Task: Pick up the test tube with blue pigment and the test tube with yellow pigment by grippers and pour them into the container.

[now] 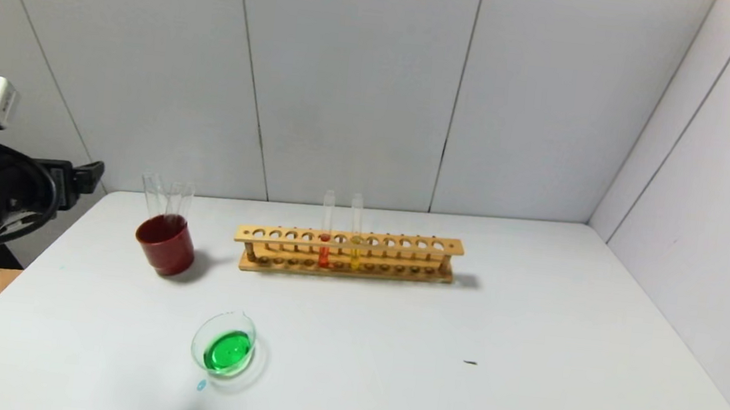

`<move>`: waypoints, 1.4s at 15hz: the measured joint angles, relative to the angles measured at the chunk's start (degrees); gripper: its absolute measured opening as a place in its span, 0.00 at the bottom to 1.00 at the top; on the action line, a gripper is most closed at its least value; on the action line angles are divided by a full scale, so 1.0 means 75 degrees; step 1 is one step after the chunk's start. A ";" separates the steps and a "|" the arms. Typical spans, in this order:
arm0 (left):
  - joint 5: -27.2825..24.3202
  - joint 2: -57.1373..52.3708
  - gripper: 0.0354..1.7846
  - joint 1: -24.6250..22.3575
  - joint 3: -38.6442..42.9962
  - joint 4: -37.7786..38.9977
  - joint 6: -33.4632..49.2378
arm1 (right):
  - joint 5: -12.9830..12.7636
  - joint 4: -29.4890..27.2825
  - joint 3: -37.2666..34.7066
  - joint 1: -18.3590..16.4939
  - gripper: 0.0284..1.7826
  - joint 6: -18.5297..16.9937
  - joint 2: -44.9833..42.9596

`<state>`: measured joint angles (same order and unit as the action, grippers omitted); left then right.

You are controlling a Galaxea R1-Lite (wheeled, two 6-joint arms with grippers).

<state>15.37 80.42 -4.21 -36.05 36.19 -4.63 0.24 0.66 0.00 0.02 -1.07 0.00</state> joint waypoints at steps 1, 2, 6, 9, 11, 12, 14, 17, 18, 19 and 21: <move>0.0096 -0.0444 0.98 -0.0011 0.0093 -0.0427 -0.0036 | 0.0000 0.0000 0.0000 0.0003 0.96 0.0000 0.0000; 0.0148 -0.0884 0.98 -0.0016 0.0198 -0.0788 -0.0062 | 0.0000 0.0000 0.0000 0.0000 0.96 0.0003 0.0000; 0.0174 -0.2906 0.98 -0.0031 0.0782 -0.2066 -0.0205 | 0.0000 -0.0003 0.0000 -0.0003 0.96 0.0000 0.0000; -0.0132 -0.4641 0.98 -0.0031 0.1151 -0.3210 -0.0241 | -0.0003 0.0000 0.0000 -0.0003 0.96 0.0003 0.0000; -0.0257 -0.5741 0.98 -0.0026 0.1346 -0.4044 -0.0231 | -0.0003 0.0000 0.0000 0.0000 0.96 0.0000 0.0000; -0.0320 -0.6263 0.98 -0.0020 0.1477 -0.4382 -0.0223 | -0.0003 0.0003 0.0000 -0.0003 0.96 0.0000 0.0000; -0.0444 -0.7205 0.98 0.0000 0.1767 -0.4816 -0.0219 | 0.0000 0.0000 0.0000 -0.0003 0.96 0.0000 0.0000; -0.0473 -0.8290 0.98 0.0374 0.1959 -0.5377 -0.0267 | 0.0000 0.0000 0.0000 -0.0003 0.96 -0.0003 0.0000; -0.0432 -0.8589 0.98 0.0462 0.2007 -0.5715 -0.0252 | 0.0000 0.0003 0.0000 -0.0003 0.96 0.0000 0.0000; -0.0419 -0.8912 0.98 0.0517 0.2095 -0.6008 -0.0245 | 0.0000 0.0003 0.0000 -0.0003 0.96 -0.0003 0.0000; -0.0580 -0.9548 0.98 0.0571 0.2433 -0.6177 -0.0254 | 0.0000 0.0003 0.0000 -0.0003 0.96 -0.0003 0.0000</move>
<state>11.02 8.81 0.07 -17.80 -10.13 -6.53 0.24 0.68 0.00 0.00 -1.10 0.00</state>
